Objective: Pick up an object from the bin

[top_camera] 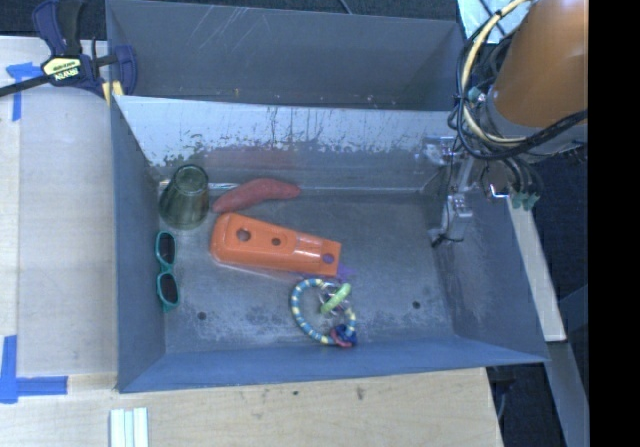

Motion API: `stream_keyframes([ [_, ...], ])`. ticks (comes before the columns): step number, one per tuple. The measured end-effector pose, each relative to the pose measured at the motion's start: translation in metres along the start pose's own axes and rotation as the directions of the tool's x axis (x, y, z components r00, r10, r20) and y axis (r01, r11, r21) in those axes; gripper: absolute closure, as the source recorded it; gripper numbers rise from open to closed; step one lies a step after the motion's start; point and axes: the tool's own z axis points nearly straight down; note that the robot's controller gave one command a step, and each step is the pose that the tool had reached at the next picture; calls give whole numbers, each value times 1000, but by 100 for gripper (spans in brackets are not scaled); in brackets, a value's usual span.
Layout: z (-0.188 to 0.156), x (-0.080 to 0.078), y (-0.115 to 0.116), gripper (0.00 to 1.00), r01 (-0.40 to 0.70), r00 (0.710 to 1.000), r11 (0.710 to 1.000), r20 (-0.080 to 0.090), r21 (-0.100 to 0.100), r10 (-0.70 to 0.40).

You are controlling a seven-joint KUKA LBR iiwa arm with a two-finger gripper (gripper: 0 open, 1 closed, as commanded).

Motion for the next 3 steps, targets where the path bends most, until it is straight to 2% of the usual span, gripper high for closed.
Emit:
stream_keyframes([
  [1, -5, 0, 0, 0, 1, 1000, 1000, 6, 0, -1],
  [2, 19, -11, 7, 0, 45, 999, 999, 16, 3, -45],
  [3, 73, -18, 14, 0, 50, 999, 999, 13, 1, -50],
])
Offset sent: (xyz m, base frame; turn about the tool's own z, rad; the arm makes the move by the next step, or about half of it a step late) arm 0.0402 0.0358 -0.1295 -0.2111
